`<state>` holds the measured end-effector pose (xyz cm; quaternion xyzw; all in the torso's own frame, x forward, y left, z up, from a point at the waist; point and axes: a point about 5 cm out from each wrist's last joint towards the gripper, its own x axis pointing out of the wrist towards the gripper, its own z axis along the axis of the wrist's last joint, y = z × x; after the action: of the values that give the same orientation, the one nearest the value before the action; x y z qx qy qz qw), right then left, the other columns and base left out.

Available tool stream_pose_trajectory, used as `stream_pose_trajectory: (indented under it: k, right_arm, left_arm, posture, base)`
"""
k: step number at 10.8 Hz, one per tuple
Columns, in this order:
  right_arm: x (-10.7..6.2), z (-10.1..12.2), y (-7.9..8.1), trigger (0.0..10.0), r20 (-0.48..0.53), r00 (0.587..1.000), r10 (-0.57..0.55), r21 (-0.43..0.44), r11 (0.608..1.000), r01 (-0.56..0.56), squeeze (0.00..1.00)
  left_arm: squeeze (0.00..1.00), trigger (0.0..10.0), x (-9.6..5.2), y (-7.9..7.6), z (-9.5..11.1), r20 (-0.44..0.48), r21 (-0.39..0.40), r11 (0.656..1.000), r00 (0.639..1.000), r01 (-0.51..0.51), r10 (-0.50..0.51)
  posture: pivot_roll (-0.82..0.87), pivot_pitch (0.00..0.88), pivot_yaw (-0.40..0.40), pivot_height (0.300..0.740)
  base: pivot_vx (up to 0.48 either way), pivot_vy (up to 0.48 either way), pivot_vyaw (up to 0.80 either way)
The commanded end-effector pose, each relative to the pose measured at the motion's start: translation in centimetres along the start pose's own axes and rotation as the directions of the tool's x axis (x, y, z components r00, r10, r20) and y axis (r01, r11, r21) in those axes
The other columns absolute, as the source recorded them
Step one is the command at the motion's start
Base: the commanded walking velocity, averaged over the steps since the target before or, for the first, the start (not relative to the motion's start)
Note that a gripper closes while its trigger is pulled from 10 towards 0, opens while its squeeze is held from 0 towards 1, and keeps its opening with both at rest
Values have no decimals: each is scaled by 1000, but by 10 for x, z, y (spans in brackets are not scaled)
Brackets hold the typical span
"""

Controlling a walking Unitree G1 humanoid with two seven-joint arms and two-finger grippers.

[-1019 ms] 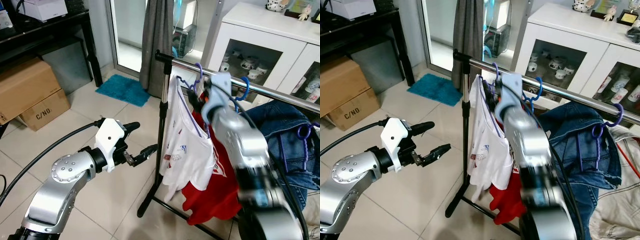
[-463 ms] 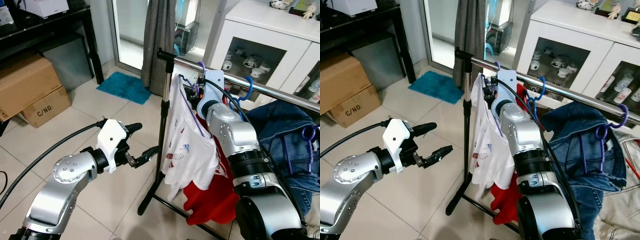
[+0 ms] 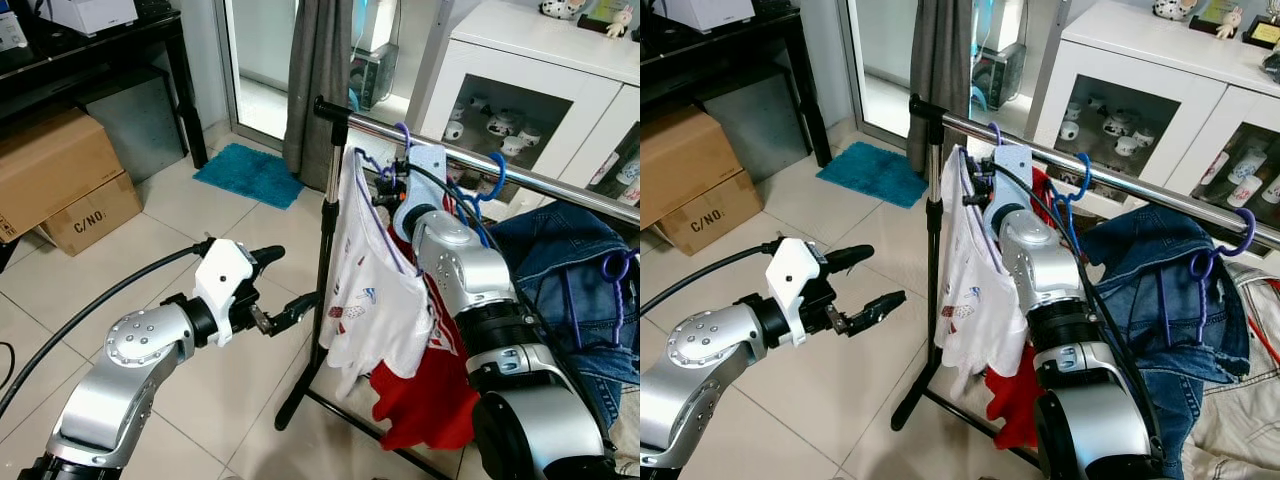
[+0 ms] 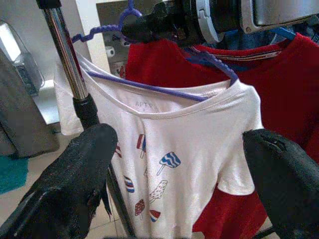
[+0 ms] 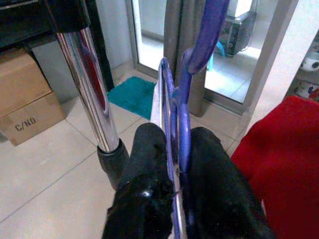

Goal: Hang hanger

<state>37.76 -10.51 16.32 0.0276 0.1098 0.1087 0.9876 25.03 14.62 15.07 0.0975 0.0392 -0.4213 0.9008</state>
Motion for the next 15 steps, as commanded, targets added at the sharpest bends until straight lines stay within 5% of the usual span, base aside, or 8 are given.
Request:
stream_pose_trajectory:
  k: [1, 8, 11, 12, 15]
  right_arm:
    - [1, 7, 2, 0, 25, 1000, 16, -20, 1000, -15, 0]
    - [-1, 10, 0, 0, 73, 997, 19, -43, 999, -15, 0]
    - [-31, 25, -12, 0, 198, 969, 144, -157, 981, -114, 0]
    - [-50, 20, -11, 0, 181, 953, 242, -230, 953, -198, 0]
    - [-72, -20, -26, 0, -17, 971, 240, -338, 913, -231, 0]
  left_arm:
    - [0, 10000, 2, -1, 1, -3, 20, 1000, 1000, 12, -12]
    - [0, 10000, 5, 3, 2, 18, 16, 999, 999, -49, 48]
    - [0, 10000, 7, 11, 11, 100, 58, 987, 985, -150, 143]
    - [0, 10000, 11, 8, 9, 75, 57, 990, 990, -125, 121]
    - [0, 10000, 20, 8, 3, 37, 72, 992, 994, -107, 104]
  posture:
    - [-57, 9, -72, 740]
    - [-53, 0, -81, 740]
    - [-51, 4, -74, 740]
    - [-57, 8, -59, 740]
    - [-69, 19, -38, 740]
  base:
    - [0, 0, 0]
    - [0, 0, 0]
    - [0, 0, 0]
    - [0, 0, 0]
    - [0, 0, 0]
